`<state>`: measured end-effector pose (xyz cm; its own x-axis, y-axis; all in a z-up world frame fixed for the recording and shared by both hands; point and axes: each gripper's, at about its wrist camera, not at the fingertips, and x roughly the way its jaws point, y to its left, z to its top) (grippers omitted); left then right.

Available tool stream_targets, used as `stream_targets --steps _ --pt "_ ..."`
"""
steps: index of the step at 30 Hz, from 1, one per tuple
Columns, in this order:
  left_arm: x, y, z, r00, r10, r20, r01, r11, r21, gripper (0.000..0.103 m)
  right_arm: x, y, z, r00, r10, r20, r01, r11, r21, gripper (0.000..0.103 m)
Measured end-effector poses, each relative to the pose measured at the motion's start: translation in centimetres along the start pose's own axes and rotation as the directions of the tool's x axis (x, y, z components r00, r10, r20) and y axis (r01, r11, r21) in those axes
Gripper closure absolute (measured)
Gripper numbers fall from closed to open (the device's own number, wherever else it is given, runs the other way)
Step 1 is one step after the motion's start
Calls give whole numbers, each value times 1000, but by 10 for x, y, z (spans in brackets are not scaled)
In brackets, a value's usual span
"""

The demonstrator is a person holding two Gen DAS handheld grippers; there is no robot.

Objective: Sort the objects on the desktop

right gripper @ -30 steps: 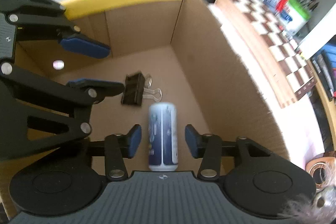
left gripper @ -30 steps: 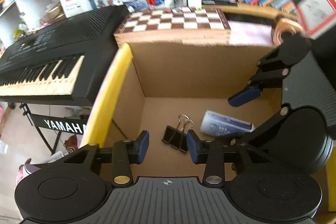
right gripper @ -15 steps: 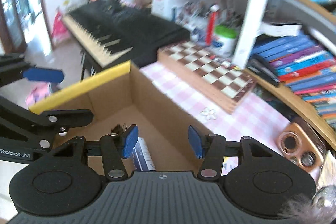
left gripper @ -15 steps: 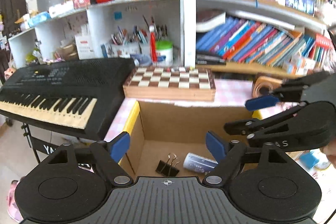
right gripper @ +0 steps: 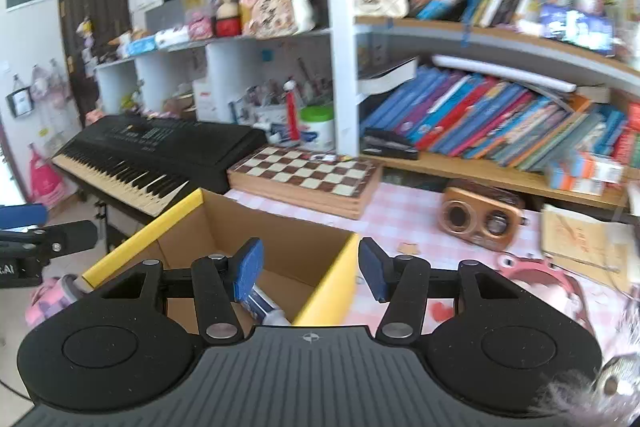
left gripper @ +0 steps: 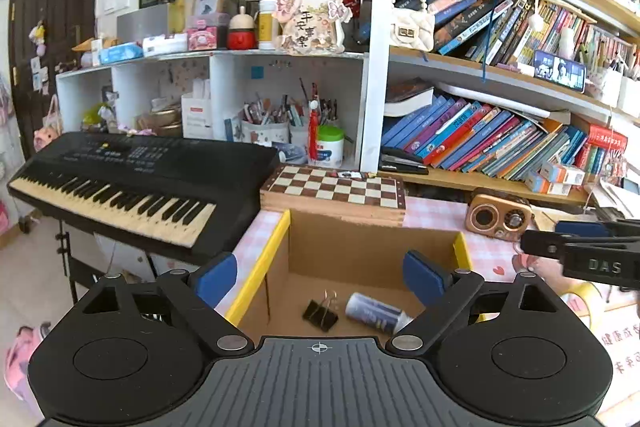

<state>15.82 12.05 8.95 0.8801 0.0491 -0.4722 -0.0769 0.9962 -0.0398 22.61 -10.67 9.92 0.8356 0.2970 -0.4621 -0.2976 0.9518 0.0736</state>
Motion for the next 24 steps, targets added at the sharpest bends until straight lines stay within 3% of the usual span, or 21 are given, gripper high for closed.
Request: stream_targets --steps 9,24 --pt "-44 9 -36 1000 16 -17 -17 999 -29 10 -70 5 -46 993 -98 67 91 991 97 53" --pt "-89 9 -93 998 40 -57 -43 998 -38 10 -127 27 -120 987 -160 24 155 977 147 53"
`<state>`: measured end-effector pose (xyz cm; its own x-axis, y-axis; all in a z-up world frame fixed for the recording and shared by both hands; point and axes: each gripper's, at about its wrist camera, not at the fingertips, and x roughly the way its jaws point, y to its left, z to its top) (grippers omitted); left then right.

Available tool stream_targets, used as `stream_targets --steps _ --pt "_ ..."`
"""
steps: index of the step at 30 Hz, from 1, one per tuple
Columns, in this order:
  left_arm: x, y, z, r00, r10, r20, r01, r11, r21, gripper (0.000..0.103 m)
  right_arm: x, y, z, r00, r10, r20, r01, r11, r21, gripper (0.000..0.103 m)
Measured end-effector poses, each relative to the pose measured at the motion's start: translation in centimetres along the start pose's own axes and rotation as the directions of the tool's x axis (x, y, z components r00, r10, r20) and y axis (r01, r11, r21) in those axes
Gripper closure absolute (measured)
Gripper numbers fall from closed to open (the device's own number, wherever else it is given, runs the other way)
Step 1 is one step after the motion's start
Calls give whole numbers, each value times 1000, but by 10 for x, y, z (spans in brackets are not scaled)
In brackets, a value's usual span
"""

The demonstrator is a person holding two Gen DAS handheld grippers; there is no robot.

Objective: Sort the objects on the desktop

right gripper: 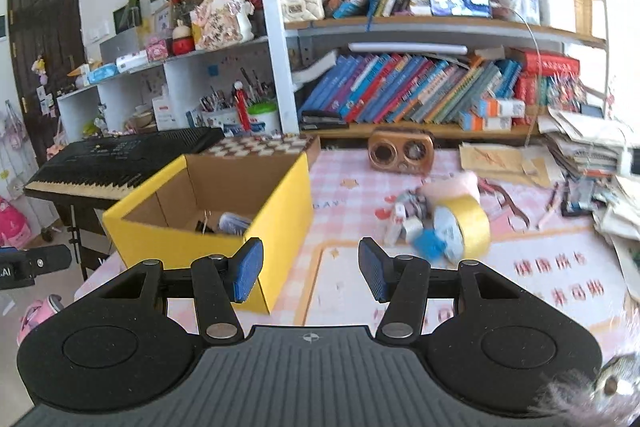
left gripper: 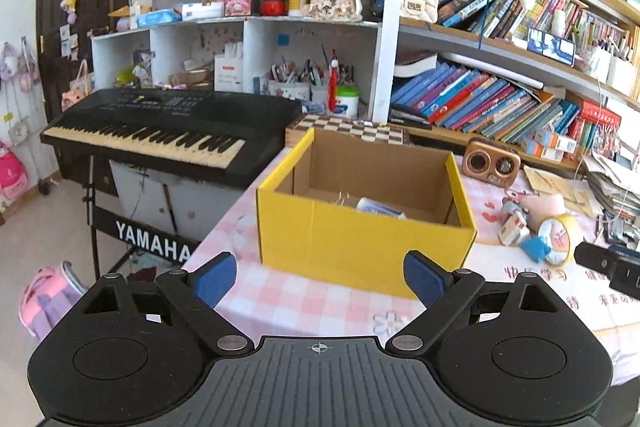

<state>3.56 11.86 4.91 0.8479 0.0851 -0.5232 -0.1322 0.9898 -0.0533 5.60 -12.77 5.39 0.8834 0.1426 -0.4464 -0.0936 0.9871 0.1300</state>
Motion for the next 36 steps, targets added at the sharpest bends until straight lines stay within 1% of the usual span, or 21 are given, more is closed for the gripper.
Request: stream_targets --steps 7,13,18,24,36 --pt "-4 0 -16 999 -11 -37 11 1000 9 10 -15 8 -28 998 -13 -59 12 1000 -20 53" --pt "-5 -12 -30 997 -38 -71 41 998 40 10 -21 12 -44 994 -29 -101 24 998 -53 52" --pt "-1 -22 -42 992 -55 -115 61 997 53 10 -21 11 -55 988 -51 -143 40 996 -78 51" --pt "2 -36 -54 983 -78 -166 91 993 74 10 -20 3 -63 981 -68 -182 56 996 -69 51" --pt "11 -65 -58 973 -107 -207 133 984 117 10 -20 -21 -65 971 -105 -215 98 994 -43 48"
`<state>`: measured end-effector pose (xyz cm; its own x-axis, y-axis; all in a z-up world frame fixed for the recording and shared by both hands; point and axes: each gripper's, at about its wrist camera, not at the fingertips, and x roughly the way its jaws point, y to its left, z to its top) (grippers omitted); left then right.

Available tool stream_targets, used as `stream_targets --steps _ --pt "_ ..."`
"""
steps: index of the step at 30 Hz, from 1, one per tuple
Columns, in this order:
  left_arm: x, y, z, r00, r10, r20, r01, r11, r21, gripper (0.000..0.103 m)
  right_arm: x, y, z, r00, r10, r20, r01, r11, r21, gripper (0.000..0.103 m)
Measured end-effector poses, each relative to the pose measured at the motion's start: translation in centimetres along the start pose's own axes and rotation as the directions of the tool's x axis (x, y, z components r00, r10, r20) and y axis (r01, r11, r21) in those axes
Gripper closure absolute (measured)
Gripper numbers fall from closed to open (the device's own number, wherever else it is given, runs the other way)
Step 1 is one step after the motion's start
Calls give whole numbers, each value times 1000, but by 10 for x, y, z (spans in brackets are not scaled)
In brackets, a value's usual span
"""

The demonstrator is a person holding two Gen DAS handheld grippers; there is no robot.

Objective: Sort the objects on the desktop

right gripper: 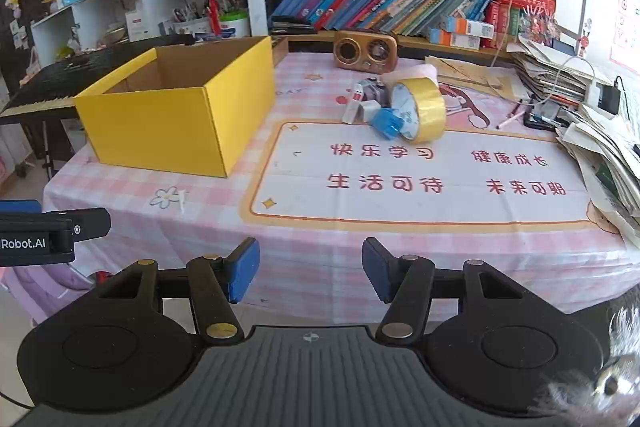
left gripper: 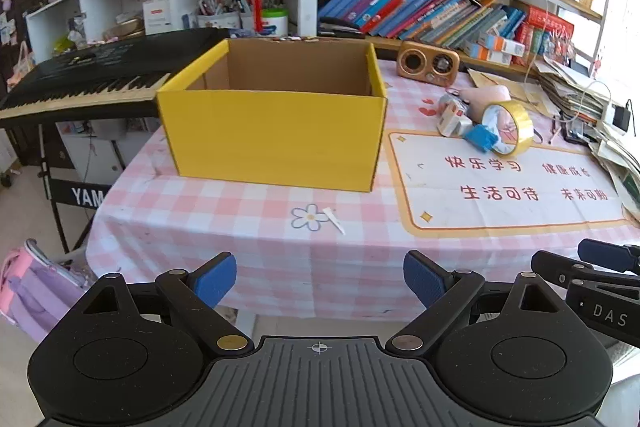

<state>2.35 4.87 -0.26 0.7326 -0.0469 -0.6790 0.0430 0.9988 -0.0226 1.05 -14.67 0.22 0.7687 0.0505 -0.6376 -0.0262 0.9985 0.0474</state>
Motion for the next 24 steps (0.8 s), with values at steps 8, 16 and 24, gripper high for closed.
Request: stream_targets --steps 8,16,24 --pt "11 -23 3 998 -46 -37 47 998 37 10 2 -19 1 999 -45 -21 46 999 23 47" --pt "21 -43 7 995 -83 -56 86 994 60 10 3 -37 1 996 -75 -38 77 996 39 46" --pt "28 -59 11 992 -109 -63 114 991 74 10 2 -52 2 994 -101 -46 103 993 51 45"
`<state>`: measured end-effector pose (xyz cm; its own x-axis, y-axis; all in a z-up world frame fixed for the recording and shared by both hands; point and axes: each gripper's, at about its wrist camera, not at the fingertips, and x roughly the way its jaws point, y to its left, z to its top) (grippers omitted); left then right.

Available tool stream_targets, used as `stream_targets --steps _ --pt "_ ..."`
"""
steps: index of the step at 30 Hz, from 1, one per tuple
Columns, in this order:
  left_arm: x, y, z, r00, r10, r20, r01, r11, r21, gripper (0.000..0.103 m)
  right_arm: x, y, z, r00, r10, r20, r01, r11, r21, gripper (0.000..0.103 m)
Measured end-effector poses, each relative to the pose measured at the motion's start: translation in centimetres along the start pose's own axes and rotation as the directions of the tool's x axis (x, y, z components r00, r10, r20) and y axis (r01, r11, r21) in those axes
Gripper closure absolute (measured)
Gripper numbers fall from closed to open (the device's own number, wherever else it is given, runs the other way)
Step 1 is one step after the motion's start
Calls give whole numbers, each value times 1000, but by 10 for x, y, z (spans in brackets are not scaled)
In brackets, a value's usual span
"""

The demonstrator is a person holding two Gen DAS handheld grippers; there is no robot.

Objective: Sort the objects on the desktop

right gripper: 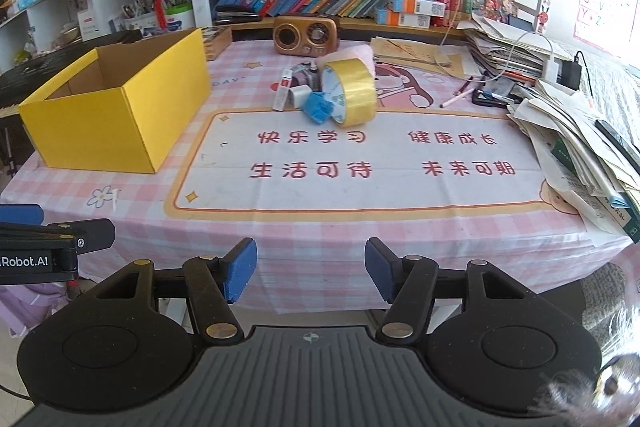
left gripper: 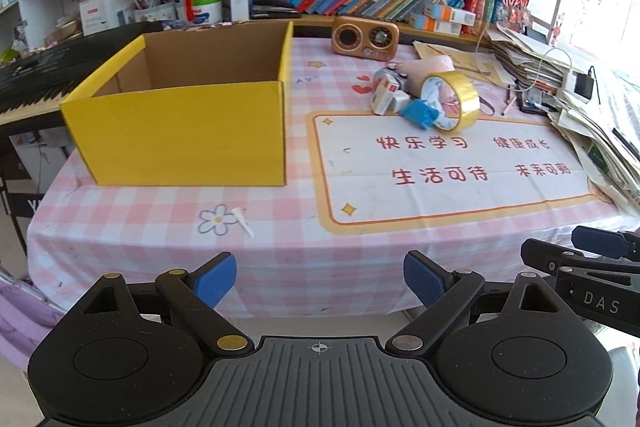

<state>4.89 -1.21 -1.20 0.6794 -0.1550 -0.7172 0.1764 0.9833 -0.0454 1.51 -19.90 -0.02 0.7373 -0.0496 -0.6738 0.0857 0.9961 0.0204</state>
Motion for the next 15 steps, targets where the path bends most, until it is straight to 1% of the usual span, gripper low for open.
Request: stream_targets --steps 15 --pt "25 -30 14 998 -59 -25 60 997 44 10 12 -29 6 999 -43 -29 44 998 33 44"
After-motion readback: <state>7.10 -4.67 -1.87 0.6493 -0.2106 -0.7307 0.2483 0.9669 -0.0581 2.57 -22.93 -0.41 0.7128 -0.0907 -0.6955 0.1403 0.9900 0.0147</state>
